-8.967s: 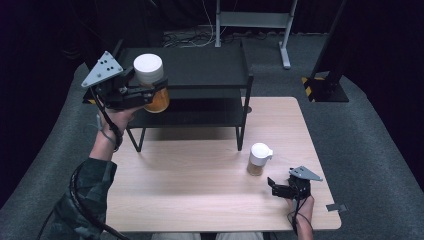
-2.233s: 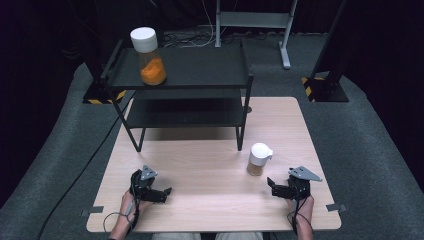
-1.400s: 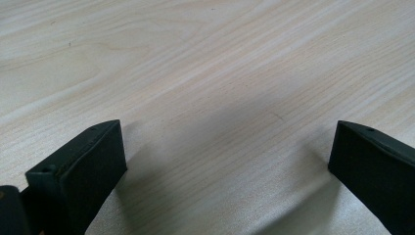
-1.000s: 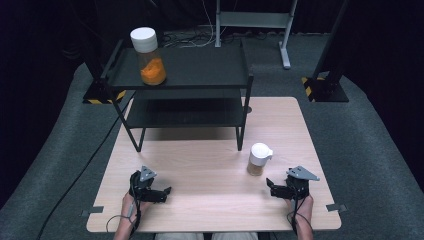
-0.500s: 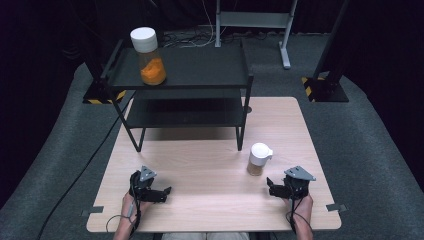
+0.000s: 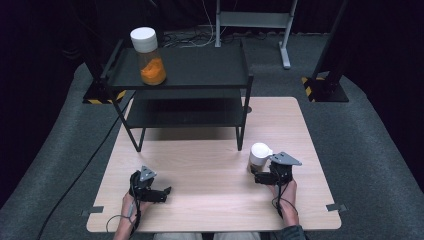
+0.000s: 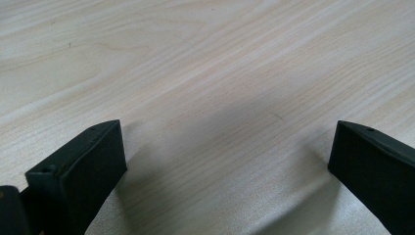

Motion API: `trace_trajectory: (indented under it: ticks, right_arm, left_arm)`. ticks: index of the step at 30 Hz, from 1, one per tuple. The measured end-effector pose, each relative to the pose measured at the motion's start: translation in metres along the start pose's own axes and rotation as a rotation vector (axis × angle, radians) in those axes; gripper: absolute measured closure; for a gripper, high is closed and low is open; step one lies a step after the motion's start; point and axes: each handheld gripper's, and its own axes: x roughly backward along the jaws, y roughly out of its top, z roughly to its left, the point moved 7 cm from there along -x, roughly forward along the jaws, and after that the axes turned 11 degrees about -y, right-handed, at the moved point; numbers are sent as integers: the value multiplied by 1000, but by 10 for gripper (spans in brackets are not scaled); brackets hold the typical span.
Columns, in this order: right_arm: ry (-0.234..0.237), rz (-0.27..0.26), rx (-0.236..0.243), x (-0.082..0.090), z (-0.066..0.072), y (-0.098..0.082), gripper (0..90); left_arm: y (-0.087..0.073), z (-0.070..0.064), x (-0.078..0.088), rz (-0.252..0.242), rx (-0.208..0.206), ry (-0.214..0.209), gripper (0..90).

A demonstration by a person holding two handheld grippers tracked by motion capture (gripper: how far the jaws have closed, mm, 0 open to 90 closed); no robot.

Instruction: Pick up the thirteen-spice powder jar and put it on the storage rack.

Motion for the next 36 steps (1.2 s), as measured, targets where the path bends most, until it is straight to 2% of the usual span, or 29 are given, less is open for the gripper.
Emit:
trace_trajectory:
  ticks: [6, 14, 17, 20, 25, 30, 36]
  right_arm:
    - [42, -18, -1, -11, 5, 3, 0]
    - [82, -39, -9, -17, 4, 2, 0]
    - [81, -31, -14, -19, 4, 2, 1]
    - [78, -31, -30, -19, 2, -2, 145]
    - [68, -30, -49, -19, -2, -8, 275]
    - [57, -33, -44, -18, -1, -8, 294]
    - [78, -63, -31, -12, 1, -8, 307]
  left_arm:
    - [0, 0, 0, 0, 0, -1, 1]
    - [0, 0, 0, 0, 1, -1, 1]
    - [0, 0, 0, -1, 2, -1, 1]
    - [0, 0, 0, -1, 1, -1, 1]
    - [0, 0, 0, -1, 2, -1, 1]
    - [0, 0, 0, -2, 3, -2, 4]
    - [0, 0, 0, -2, 3, -3, 4]
